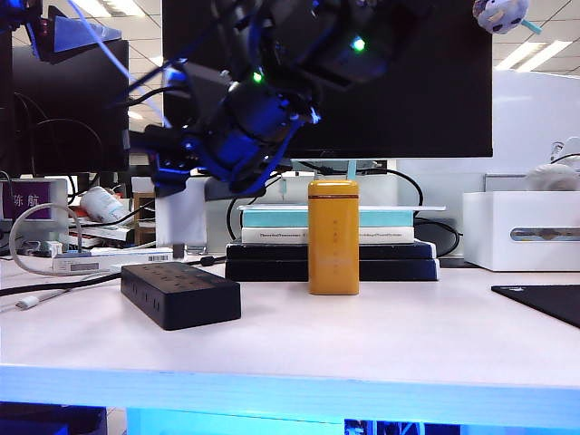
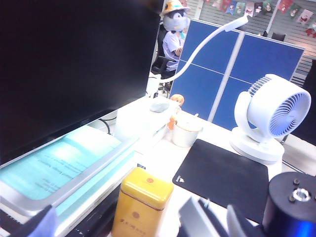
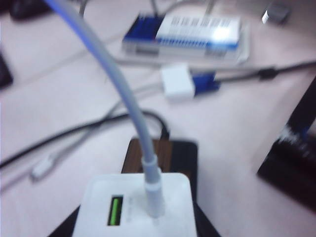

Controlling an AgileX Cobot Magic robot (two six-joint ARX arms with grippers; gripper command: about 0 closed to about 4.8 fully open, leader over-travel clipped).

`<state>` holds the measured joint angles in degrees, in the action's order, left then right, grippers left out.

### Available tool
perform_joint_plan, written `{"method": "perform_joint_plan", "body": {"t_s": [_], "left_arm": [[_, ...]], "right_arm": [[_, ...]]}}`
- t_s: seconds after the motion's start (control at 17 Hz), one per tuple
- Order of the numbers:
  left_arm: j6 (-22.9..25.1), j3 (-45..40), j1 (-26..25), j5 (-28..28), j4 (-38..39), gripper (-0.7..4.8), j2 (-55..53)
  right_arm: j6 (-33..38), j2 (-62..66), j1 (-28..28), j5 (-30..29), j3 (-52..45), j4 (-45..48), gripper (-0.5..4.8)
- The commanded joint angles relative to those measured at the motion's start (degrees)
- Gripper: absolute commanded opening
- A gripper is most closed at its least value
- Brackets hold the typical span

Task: Plug the white charger into the left socket.

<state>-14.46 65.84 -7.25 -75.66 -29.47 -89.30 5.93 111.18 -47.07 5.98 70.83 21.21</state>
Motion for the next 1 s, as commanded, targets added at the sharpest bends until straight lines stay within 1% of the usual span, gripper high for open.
{"method": "perform_joint_plan", "body": {"t_s": [0.06,0.12,0.23,0.41,0.7,1.0], "left_arm": [[-0.48,0.24,-0.11,-0.59,-1.05,4.79,0.39],[-0.55,0.24,-0.11,-0.63,-1.05,4.79,0.39],[-0.57,0.24,-0.11,-0.66,-1.05,4.79,0.39],[-0.59,0.24,-0.11,-0.74,-1.03,4.79,0.39],[-0.57,0.24,-0.09,-1.53,-1.03,4.79,0.39],[-0.59,0.22,-0.07,-1.57,-1.03,4.79,0.39]], "right_arm": [[2.75,-0.35,0.04,0.68,0.13,1.99,2.41],[4.48,-0.37,0.04,0.68,0.13,1.29,2.41],[4.76,-0.42,-0.15,0.79,0.13,0.20,2.41],[4.74,-0.61,-1.49,5.49,-0.22,-2.29,2.41],[5.73,-0.61,-2.12,5.95,-3.52,-0.24,2.41],[5.90,0.42,-1.77,6.14,-3.54,2.08,2.41]]}}
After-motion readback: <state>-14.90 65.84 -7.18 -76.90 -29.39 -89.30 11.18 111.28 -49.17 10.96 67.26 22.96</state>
